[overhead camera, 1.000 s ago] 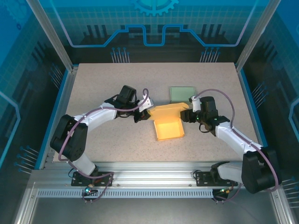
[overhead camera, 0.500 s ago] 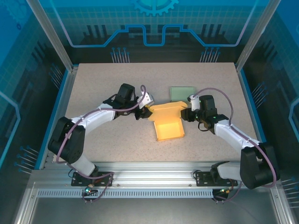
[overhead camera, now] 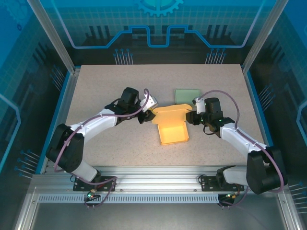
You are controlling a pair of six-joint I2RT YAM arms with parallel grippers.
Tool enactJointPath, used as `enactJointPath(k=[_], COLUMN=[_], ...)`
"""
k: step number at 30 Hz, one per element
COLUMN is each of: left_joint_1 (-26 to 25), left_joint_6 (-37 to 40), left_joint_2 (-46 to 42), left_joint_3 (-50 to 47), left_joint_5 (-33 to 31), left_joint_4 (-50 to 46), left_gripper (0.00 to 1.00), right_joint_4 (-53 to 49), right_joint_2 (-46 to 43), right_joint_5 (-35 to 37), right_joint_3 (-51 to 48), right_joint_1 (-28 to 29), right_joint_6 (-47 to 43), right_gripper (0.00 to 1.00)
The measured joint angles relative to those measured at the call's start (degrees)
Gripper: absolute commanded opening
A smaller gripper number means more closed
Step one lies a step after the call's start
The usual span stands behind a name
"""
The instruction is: Fold the paper box
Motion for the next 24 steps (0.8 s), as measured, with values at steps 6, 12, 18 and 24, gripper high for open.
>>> enactJointPath(k=[6,12,18,24], left_joint_1=[-0.8,-1.9,-3.0,-5.6], left_joint_6=[-0.3,-1.6,-4.3,-7.3], left_joint_2=[-0.8,-0.8,-0.4,-0.3], left_joint_3=[-1.4,-2.6,-2.6,-2.6], left_joint_5=[-1.4,-1.4,-2.7,-6.3], left_joint_4=[0.0,0.2,0.9,3.0], left_gripper=[0.38,0.25,0.03,0.0], right_joint_4=[0.0,0.0,0.0,0.5], right_joint_2=[0.0,0.0,0.0,0.0], right_joint_5=[0.0,0.0,0.3,2.1], right_joint_3=[0.0,0.0,0.0,0.0], right_joint_1=[0.0,0.0,0.9,3.5], right_joint_6=[0.0,0.0,0.5,1.1], right_gripper=[0.36,0.3,0.23,0.18])
